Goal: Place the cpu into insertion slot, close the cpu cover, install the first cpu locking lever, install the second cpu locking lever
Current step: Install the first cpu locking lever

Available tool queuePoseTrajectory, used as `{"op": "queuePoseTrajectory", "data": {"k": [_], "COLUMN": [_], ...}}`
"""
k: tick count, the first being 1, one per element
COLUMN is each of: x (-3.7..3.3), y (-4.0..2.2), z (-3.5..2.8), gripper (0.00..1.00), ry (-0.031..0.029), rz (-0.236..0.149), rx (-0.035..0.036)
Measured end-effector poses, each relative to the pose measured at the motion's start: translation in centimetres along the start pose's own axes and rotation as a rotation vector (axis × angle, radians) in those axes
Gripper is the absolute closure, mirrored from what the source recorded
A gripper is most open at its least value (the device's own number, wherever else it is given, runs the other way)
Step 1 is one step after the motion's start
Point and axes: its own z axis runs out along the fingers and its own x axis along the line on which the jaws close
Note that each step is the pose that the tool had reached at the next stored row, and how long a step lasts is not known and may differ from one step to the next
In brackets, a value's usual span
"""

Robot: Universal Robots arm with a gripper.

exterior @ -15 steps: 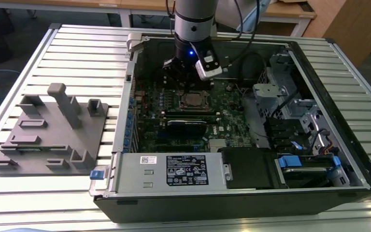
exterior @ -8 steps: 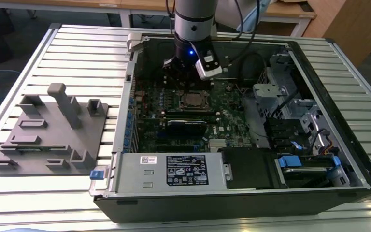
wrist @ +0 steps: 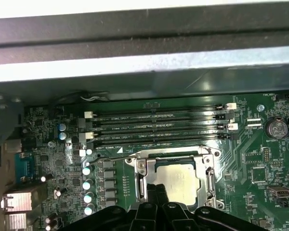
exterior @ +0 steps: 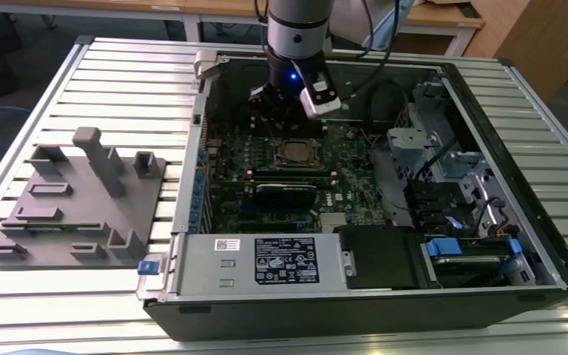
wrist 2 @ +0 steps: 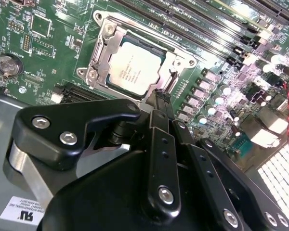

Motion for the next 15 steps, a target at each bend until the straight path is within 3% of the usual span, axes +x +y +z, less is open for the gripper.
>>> {"op": "queuePoseTrajectory", "data": {"k": [15], "x": [0.15], "y": [-0.01], "z": [-0.19], "gripper": [0.9], "ry": [0.0001], "rz": [0.0], "rx": [-0.0011]}}
